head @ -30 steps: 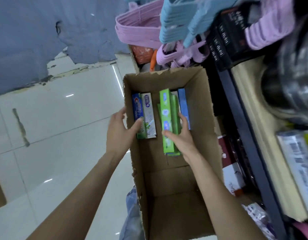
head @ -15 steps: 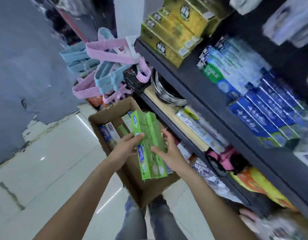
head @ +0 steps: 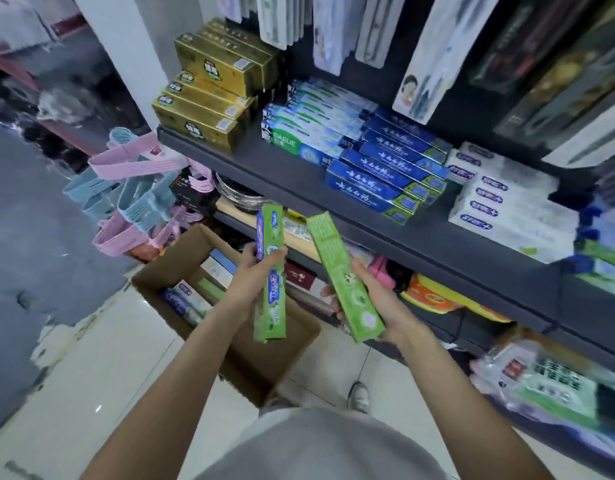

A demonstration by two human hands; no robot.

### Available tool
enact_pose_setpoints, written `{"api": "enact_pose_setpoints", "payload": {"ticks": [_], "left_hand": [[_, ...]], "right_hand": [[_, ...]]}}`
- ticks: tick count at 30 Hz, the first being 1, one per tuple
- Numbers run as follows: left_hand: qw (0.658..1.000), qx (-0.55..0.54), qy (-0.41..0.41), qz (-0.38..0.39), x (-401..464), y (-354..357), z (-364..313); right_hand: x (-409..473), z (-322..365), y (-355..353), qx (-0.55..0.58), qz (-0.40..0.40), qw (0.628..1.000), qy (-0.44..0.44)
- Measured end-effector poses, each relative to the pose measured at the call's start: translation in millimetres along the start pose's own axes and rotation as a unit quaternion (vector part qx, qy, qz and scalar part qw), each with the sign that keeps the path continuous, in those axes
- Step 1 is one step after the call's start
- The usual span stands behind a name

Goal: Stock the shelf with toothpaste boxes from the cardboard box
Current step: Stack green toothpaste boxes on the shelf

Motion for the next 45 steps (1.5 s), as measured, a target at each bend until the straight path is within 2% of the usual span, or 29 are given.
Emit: {"api": "enact_pose_setpoints", "payload": {"ticks": [4, 7, 11, 13, 16, 18, 21, 22, 23, 29, 31, 32, 35, 36, 38, 40, 43, 45], "left_hand": [[0.997, 0.068, 0.036, -0.019, -29, 48, -1], [0.999, 0.036, 0.002, -0.009, -52, 92, 8], [0.999, 0.031, 0.018, 0.01, -79, 138, 19], [0.999, 0.017, 0.028, -0.005, -84, 151, 25], [1.0, 0.023, 0.016, -0.013, -90, 165, 32], [0.999, 0.045, 0.025, -0.002, -93, 175, 32], [0.997, 0.064, 0.034, 0.01, -94, 189, 30], [0.997, 0.072, 0.037, 0.017, -93, 193, 29], [0.995, 0.082, 0.044, 0.026, -92, 198, 28], [0.988, 0.114, 0.075, 0.07, -86, 219, 21], [0.988, 0.114, 0.068, 0.079, -86, 227, 19], [0.987, 0.119, 0.068, 0.084, -86, 232, 18], [0.982, 0.131, 0.089, 0.099, -88, 249, 16], [0.98, 0.141, 0.098, 0.102, -89, 255, 15], [0.976, 0.155, 0.113, 0.101, -92, 270, 16], [0.974, 0.16, 0.127, 0.099, -99, 288, 15], [0.969, 0.159, 0.154, 0.106, -111, 323, 12], [0.969, 0.15, 0.166, 0.102, -119, 348, 13]], "right_hand": [[-20, 6, -55, 0.007, 0.025, 1.0, -0.017], [-40, 10, -91, 0.019, 0.038, 0.999, -0.016], [-61, 14, -137, 0.007, 0.024, 0.999, -0.029], [-69, 19, -161, -0.024, 0.006, 0.997, -0.075], [-83, 24, -189, -0.141, -0.043, 0.975, -0.165], [-94, 31, -201, -0.263, -0.123, 0.924, -0.247], [-110, 42, -213, -0.494, -0.276, 0.76, -0.321], [-115, 43, -216, -0.53, -0.298, 0.724, -0.326], [-118, 42, -218, -0.547, -0.311, 0.704, -0.33], [-138, 42, -231, -0.604, -0.394, 0.614, -0.32], [-147, 43, -240, -0.6, -0.427, 0.597, -0.317], [-152, 43, -248, -0.583, -0.44, 0.608, -0.311], [-163, 39, -282, -0.495, -0.438, 0.695, -0.283], [-167, 38, -296, -0.485, -0.433, 0.708, -0.277], [-179, 44, -331, -0.481, -0.445, 0.699, -0.285], [-195, 60, -368, -0.498, -0.474, 0.654, -0.317], [-206, 94, -420, -0.596, -0.497, 0.532, -0.339], [-199, 119, -451, -0.624, -0.485, 0.5, -0.355]]}}
Point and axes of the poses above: each hand's wrist, its own x-axis towards the middle knuckle, its own y-axis out of the palm, z = x × y, the point moved 6 cm from there along x, towards the middle knuckle, and after that the axes turned 7 degrees about -z, right-handed, at the moved point
